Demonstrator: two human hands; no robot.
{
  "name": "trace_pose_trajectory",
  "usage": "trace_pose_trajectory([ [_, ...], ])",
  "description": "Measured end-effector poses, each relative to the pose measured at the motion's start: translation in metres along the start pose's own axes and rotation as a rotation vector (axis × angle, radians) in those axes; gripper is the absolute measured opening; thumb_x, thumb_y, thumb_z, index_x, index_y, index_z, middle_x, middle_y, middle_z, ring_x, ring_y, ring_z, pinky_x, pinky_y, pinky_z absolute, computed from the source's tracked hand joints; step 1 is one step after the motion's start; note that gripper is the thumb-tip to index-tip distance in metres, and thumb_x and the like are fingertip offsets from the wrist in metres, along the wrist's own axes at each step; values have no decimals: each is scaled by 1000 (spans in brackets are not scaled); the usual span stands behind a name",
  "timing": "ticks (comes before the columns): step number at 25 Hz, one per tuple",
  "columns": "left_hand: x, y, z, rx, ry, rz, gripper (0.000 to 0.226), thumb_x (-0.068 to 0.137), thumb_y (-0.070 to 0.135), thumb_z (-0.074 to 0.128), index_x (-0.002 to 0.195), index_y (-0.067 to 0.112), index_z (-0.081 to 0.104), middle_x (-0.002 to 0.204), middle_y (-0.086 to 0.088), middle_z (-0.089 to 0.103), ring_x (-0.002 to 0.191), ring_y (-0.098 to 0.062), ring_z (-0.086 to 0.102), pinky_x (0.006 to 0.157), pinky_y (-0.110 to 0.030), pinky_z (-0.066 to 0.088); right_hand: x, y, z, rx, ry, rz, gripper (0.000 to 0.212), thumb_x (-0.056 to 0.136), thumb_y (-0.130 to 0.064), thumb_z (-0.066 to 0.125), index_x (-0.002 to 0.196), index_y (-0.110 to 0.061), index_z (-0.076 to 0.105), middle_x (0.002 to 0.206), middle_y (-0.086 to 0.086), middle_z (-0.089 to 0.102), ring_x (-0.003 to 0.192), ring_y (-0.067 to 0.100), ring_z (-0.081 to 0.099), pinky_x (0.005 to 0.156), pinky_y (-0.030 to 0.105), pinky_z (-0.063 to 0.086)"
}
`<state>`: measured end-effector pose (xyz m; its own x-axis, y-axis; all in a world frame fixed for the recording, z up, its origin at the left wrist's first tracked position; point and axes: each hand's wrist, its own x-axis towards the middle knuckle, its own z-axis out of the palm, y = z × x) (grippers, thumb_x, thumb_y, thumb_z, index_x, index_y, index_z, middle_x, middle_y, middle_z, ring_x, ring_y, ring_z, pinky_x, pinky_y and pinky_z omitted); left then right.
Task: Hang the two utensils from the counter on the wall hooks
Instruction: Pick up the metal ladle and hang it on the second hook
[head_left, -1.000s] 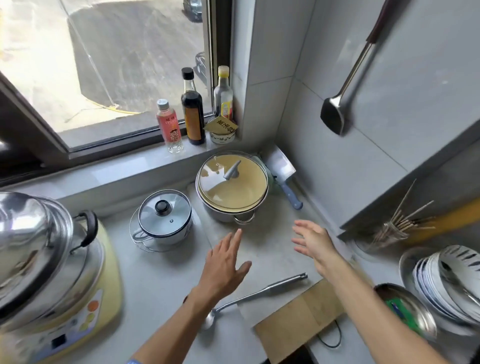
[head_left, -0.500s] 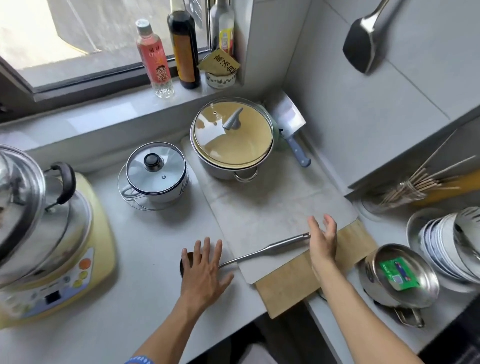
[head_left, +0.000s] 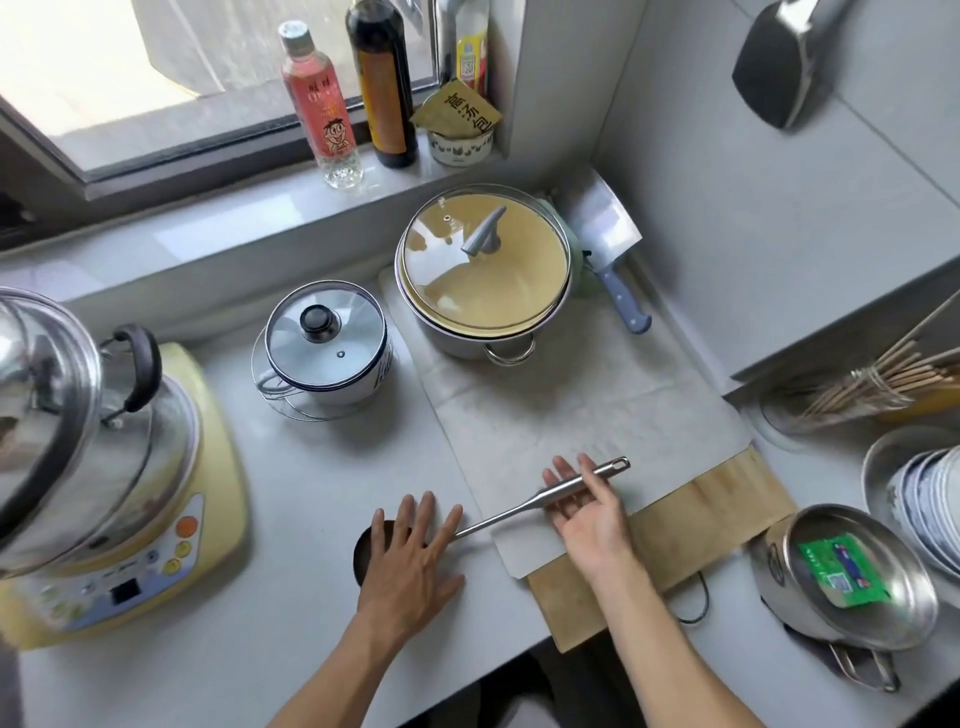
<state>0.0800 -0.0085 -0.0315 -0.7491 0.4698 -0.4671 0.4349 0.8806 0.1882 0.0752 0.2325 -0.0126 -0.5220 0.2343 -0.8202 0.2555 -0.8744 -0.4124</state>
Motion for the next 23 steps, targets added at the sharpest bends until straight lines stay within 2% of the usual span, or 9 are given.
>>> trace_pose_trajectory([
  [2,-1,-4,-1,29,6,25,92,63,56,78,143,31,38,145,-13,49,130,-40,48,99,-63,42,-4,23,6,-81,-62,70,19,93,-23,52,112,-25,57,113,9,68,103,30,65,92,46,49],
  [4,-3,-5,-4,33,32,26,95,59,58,79,141,32,41,142,-13,53,127,-39,52,96,-62,46,-10,39,12,-155,-112,102,21,96,-31,48,115,-28,57,116,7,68,105,31,66,90,48,51],
  [7,-10,-3,-11,30,45,11,100,55,61,80,141,30,42,140,-12,55,125,-37,54,95,-60,47,-19,34,26,-243,-174,33,24,95,-35,48,115,-29,61,116,8,70,104,33,69,87,51,53],
  [10,-14,-3,-27,28,95,33,104,54,60,80,143,28,38,139,-11,55,125,-35,54,99,-55,46,-37,-4,54,-367,-240,-108,27,92,-38,52,116,-31,63,113,7,73,102,34,71,84,50,55],
  [13,1,17,-63,7,182,72,108,48,70,75,142,29,40,139,-6,56,125,-30,56,100,-52,45,-66,-60,89,-494,-303,-319,32,90,-43,55,119,-35,62,112,6,75,99,33,72,82,48,56],
  [18,64,88,-189,-135,456,155,113,42,74,73,140,31,39,135,-1,60,120,-28,60,92,-54,51,-146,-182,166,-628,-375,-686,34,83,-49,58,114,-37,64,108,6,76,94,33,73,84,49,53],
  [20,82,122,-243,-200,550,214,109,56,71,68,148,38,19,148,2,46,134,-28,45,102,-56,42,-182,-237,190,-664,-379,-812,31,88,-43,56,116,-32,63,106,8,76,91,35,73,79,46,55],
  [22,98,153,-284,-247,630,265,103,70,71,54,143,48,-14,160,6,19,147,-23,18,115,-51,21,-212,-286,208,-698,-365,-911,30,92,-39,53,118,-27,61,105,9,76,89,34,73,79,47,57],
  [23,104,166,-299,-269,653,282,101,73,72,49,139,49,-24,162,8,12,148,-20,9,118,-47,15,-224,-305,215,-709,-350,-934,31,93,-39,52,119,-25,61,106,10,75,89,34,73,81,50,56],
])
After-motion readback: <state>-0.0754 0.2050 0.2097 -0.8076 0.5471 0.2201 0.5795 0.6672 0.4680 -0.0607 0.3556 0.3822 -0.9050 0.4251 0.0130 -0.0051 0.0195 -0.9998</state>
